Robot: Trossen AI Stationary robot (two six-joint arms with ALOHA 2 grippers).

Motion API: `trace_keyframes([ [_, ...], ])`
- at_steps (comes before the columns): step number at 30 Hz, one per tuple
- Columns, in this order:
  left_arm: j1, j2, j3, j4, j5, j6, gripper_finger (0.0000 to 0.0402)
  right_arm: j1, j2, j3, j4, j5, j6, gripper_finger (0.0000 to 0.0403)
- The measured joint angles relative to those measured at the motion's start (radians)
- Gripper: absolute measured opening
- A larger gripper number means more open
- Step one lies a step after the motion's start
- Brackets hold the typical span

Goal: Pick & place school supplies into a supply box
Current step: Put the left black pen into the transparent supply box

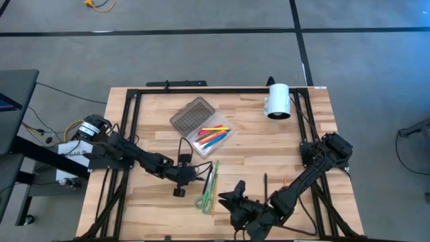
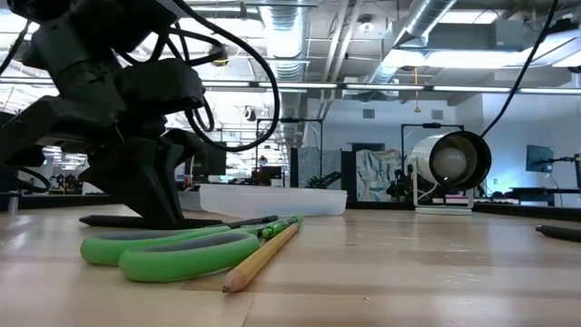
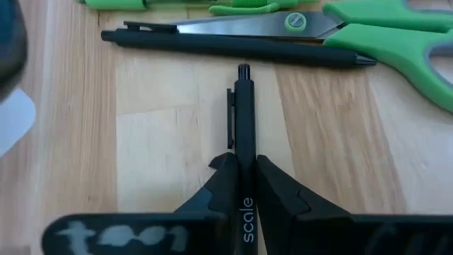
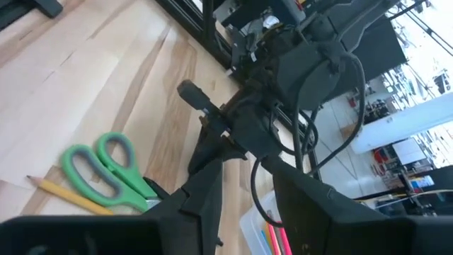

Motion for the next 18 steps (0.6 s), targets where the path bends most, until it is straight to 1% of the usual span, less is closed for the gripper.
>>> trace_keyframes([
  [4, -0.003, -0.002, 0.001, -0.021, -0.001, -0.062, 0.0031, 0.000, 0.000, 0.000, -0.025, 0.021, 0.006, 0.0121],
  [8, -0.003, -0.002, 0.002, -0.029, 0.003, -0.105, 0.0034, 0.000, 0.000, 0.000, -0.093, 0.059, 0.074, 0.0121],
  [11, -0.003, -0.003, 0.002, -0.029, 0.003, -0.108, 0.0030, -0.001, 0.000, 0.000, -0.129, 0.082, 0.109, 0.0121],
  [15, -0.006, -0.003, 0.002, -0.029, -0.018, -0.107, 0.0029, -0.003, 0.000, 0.000, -0.141, 0.086, 0.124, 0.0121],
  [18, -0.016, -0.002, 0.003, -0.033, -0.056, -0.106, 0.0030, -0.003, 0.000, 0.000, -0.142, 0.086, 0.124, 0.0121],
])
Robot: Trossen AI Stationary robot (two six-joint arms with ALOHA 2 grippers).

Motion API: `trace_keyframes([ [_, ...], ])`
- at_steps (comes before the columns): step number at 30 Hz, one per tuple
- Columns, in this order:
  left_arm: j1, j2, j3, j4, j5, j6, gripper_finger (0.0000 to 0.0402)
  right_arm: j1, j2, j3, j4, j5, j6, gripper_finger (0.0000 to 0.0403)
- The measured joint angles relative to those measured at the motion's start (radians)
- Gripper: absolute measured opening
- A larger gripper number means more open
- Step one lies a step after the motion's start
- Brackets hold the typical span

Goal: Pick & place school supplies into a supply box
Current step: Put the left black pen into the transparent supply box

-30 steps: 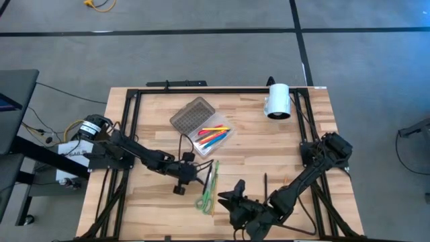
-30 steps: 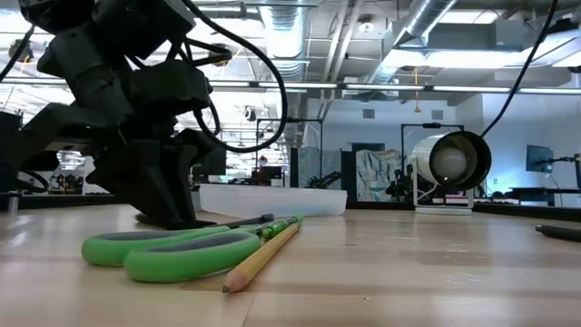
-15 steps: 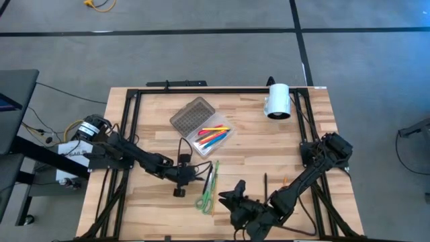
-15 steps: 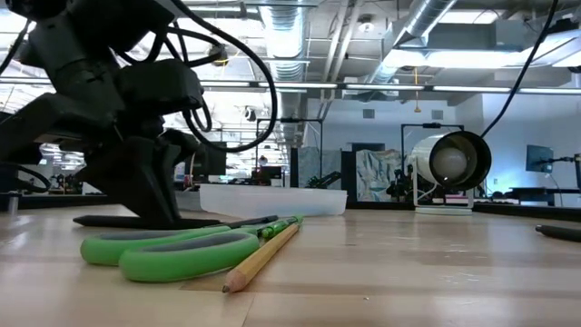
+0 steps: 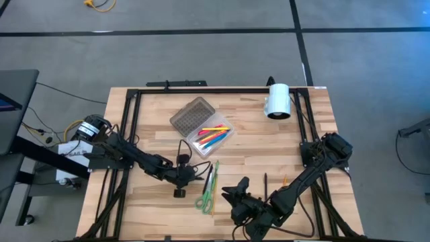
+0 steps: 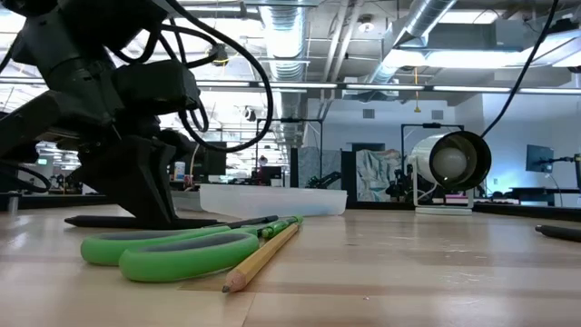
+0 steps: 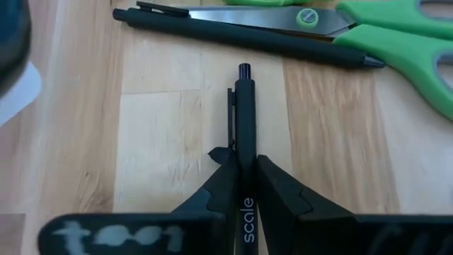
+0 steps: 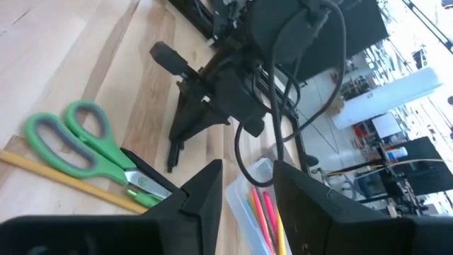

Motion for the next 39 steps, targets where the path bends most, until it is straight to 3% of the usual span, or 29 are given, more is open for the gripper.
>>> trace_keyframes([
  [9, -0.092, 0.009, 0.054, -0.157, -0.192, 0.018, 0.0031, 0.000, 0.000, 0.000, -0.002, 0.000, 0.000, 0.0121],
  [22, -0.195, 0.014, 0.175, -0.450, -0.456, -0.086, 0.0031, -0.007, 0.000, 0.000, -0.002, 0.000, 0.000, 0.0121],
  [39, -0.191, 0.011, 0.181, -0.447, -0.544, -0.089, 0.0032, -0.016, 0.000, 0.000, -0.003, 0.000, 0.008, 0.0120],
])
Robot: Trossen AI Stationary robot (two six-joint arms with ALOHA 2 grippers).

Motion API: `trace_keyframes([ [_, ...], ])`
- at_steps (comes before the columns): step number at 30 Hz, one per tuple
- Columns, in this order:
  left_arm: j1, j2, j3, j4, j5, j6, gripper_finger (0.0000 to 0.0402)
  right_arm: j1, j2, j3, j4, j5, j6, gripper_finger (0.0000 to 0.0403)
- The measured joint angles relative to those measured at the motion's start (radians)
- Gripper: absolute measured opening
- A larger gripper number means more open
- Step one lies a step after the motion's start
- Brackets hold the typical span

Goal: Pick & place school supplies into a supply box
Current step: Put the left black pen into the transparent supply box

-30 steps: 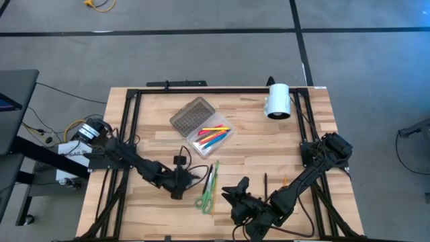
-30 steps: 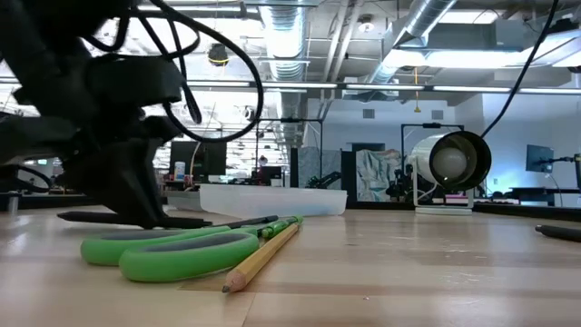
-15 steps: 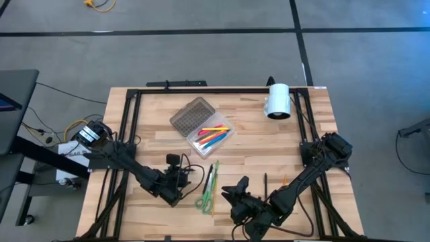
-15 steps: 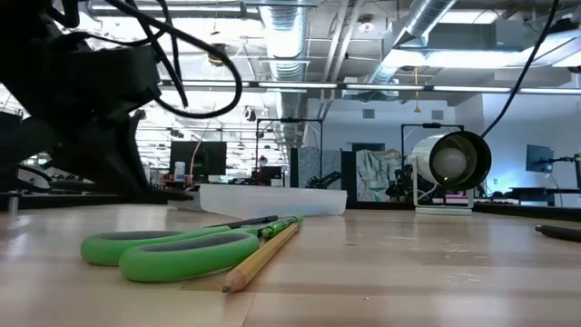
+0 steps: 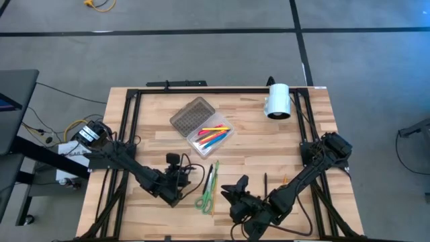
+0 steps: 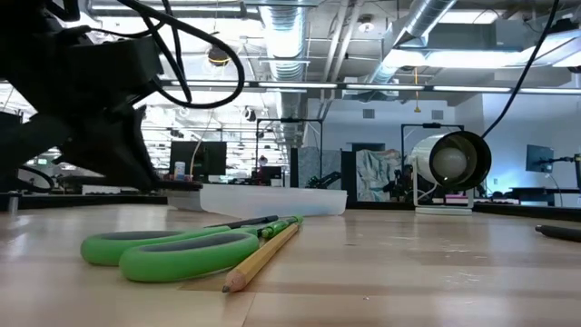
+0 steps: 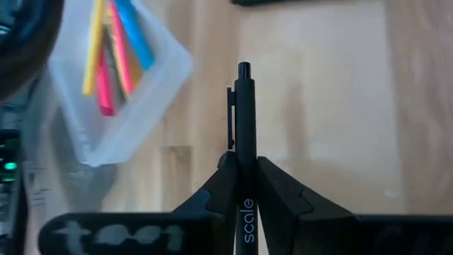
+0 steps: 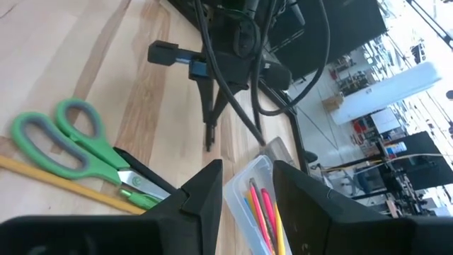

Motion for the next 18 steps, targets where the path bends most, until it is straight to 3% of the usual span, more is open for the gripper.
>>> trace_keyframes([
  [8, 0.083, -0.001, 0.001, 0.026, -0.115, 0.008, 0.0032, -0.011, 0.000, 0.000, 0.000, 0.000, 0.000, 0.0120],
  [18, 0.231, -0.002, 0.057, 0.195, -0.139, 0.176, 0.0032, -0.011, 0.000, 0.000, 0.000, -0.001, 0.000, 0.0120],
])
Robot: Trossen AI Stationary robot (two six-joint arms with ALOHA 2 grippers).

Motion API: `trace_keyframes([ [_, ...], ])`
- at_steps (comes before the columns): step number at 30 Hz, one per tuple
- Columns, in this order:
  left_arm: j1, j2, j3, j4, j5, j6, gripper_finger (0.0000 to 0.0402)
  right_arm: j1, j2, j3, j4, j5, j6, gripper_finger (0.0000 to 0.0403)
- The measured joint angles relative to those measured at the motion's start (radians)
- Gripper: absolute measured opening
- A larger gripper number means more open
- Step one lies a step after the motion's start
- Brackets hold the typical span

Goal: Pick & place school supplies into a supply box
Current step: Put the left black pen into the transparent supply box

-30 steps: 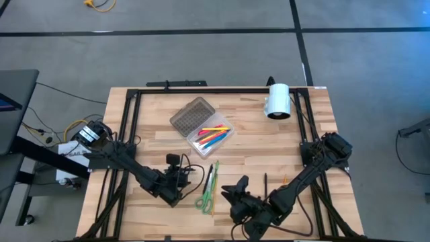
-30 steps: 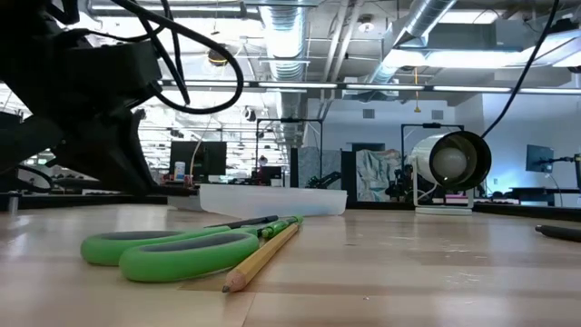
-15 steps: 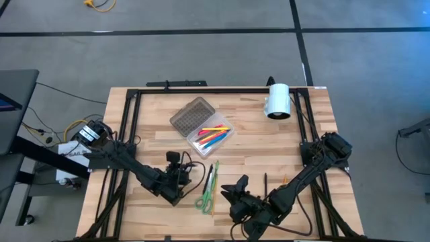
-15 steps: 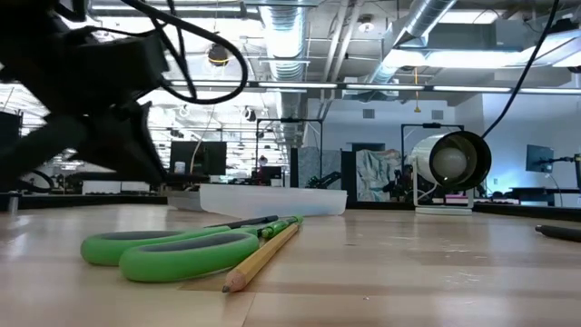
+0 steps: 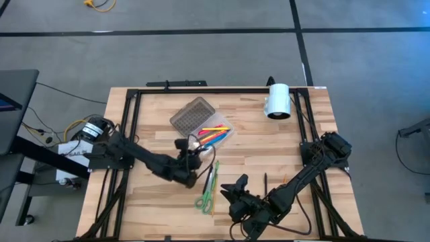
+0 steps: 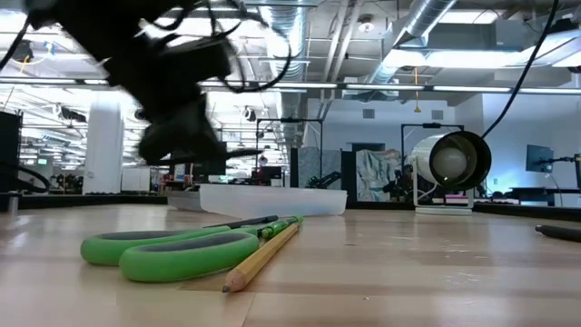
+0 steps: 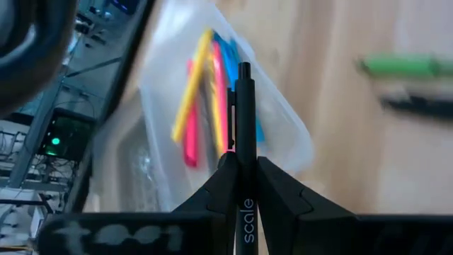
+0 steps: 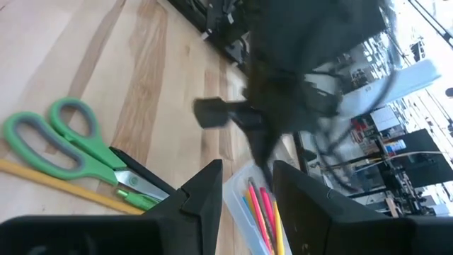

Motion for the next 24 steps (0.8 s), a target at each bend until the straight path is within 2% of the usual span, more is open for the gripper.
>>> trace_keyframes([
  [3, 0.055, 0.000, 0.071, 0.000, 0.005, 0.070, 0.0032, 0.000, 0.000, 0.000, 0.000, 0.000, 0.000, 0.0120],
  [5, 0.102, 0.000, 0.124, 0.002, 0.046, 0.119, 0.0032, 0.000, 0.000, 0.000, 0.000, 0.000, 0.000, 0.0120],
  [9, 0.224, -0.002, 0.199, 0.045, 0.212, 0.187, 0.0032, 0.000, 0.000, 0.000, 0.000, -0.001, 0.000, 0.0120],
  [13, 0.344, -0.001, 0.205, 0.105, 0.374, 0.216, 0.0032, 0.003, 0.000, 0.000, -0.019, -0.001, 0.007, 0.0120],
  [16, 0.414, 0.019, 0.205, 0.113, 0.452, 0.216, 0.0032, 0.009, 0.000, 0.000, -0.074, -0.001, 0.046, 0.0120],
  [19, 0.453, 0.053, 0.204, 0.123, 0.494, 0.217, 0.0032, 0.009, 0.000, 0.000, -0.113, 0.000, 0.079, 0.0120],
  [24, 0.483, 0.102, 0.204, 0.131, 0.500, 0.228, 0.0032, 0.003, 0.000, 0.000, -0.116, 0.000, 0.084, 0.0120],
])
